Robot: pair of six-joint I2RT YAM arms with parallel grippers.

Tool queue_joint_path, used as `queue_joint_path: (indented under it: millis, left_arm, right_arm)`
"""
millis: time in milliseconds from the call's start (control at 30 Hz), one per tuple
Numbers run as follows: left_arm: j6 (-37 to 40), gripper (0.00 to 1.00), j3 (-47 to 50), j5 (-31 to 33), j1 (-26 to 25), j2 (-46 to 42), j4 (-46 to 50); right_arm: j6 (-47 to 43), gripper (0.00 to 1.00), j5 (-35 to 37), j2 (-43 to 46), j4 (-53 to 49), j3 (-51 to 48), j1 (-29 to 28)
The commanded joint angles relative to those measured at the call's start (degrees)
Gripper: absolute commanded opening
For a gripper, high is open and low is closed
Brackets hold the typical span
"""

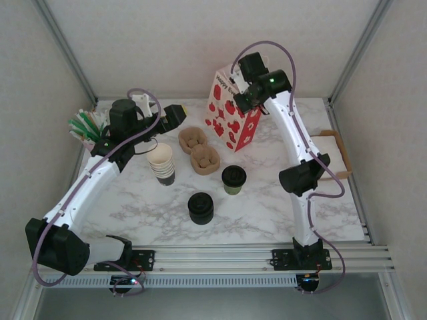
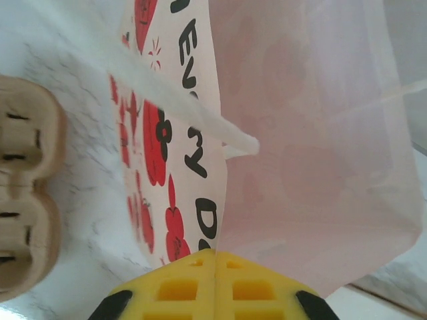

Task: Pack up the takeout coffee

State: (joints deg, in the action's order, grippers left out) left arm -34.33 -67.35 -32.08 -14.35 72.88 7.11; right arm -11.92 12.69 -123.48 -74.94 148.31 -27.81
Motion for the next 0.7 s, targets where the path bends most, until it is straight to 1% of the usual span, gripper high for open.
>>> queue_joint_path:
  millis: [0, 133, 367, 567, 667]
  left_arm:
    - [-0.04, 1.0, 0.64, -1.92, 0.64, -0.55, -1.75]
    - [0.14, 1.0, 0.82, -2.47, 0.64, -0.35, -1.62]
    - [0.22, 1.0, 1.5, -2.82, 0.64, -0.29, -1.75]
    - [-0.2, 1.0, 2.05, -3.12, 0.58, 0.23, -2.42]
    - [-0.65, 1.0, 2.38, -3.34, 0.47, 0.42, -3.02]
  right_arm:
    - [4.03, 0.04, 10.25, 5.17, -3.59, -4.3, -0.93]
    - [7.23, 0.04, 15.86, 11.18, -3.17, -12.78, -2.61]
    - [13.59, 0.04, 21.56, 19.35, -4.97, -25.0, -5.25]
    - [20.62, 0.04, 24.93, 25.37, -6.68, -33.93, -6.7]
    - [22.68, 0.05, 25.11, 27.62, -6.38, -38.24, -7.54]
